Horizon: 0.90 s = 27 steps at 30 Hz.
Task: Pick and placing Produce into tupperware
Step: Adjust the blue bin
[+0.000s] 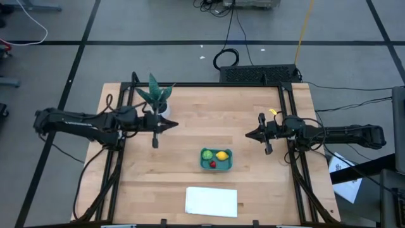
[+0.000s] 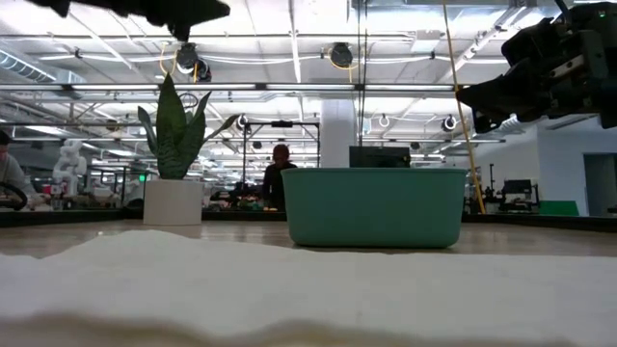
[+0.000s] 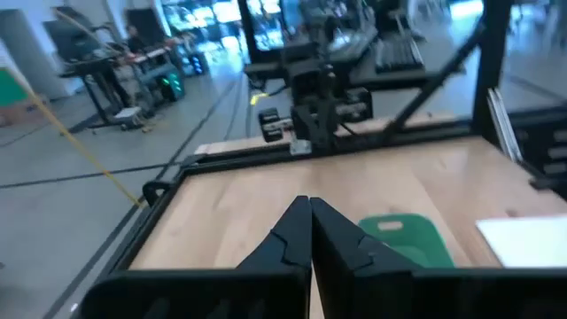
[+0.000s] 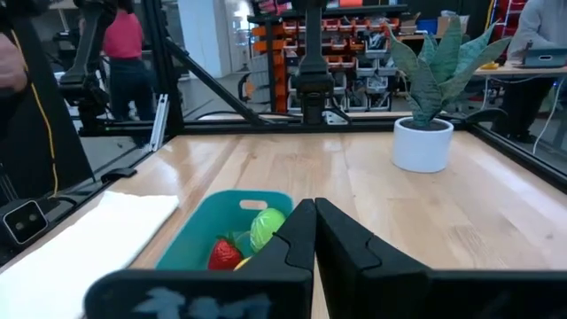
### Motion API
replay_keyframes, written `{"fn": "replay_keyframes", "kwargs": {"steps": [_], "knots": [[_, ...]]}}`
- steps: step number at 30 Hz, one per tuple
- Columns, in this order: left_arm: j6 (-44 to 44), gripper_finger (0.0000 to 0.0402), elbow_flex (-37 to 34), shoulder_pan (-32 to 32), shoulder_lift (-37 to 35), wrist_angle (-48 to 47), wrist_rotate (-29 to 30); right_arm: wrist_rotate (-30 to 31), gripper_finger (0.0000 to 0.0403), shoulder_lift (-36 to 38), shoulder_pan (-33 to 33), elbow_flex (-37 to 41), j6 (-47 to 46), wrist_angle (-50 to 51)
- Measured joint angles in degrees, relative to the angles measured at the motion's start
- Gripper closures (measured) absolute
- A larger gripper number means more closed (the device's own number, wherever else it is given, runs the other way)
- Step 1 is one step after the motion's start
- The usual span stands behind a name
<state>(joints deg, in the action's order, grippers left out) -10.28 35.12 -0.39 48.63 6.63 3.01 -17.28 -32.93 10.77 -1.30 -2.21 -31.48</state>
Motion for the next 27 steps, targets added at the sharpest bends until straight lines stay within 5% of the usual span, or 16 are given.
{"fn": "replay_keyframes", "kwargs": {"steps": [11,27], "knots": [[1.6,0.0401,-15.6,1.2,0.2,24.4,2.0,0.8,0.0403,-0.6,0.0,0.0,0.9,0.0],[1.8,0.0401,-28.8,0.8,0.2,43.7,3.0,1.0,0.0403,-0.9,0.0,0.0,1.6,-0.2]]}}
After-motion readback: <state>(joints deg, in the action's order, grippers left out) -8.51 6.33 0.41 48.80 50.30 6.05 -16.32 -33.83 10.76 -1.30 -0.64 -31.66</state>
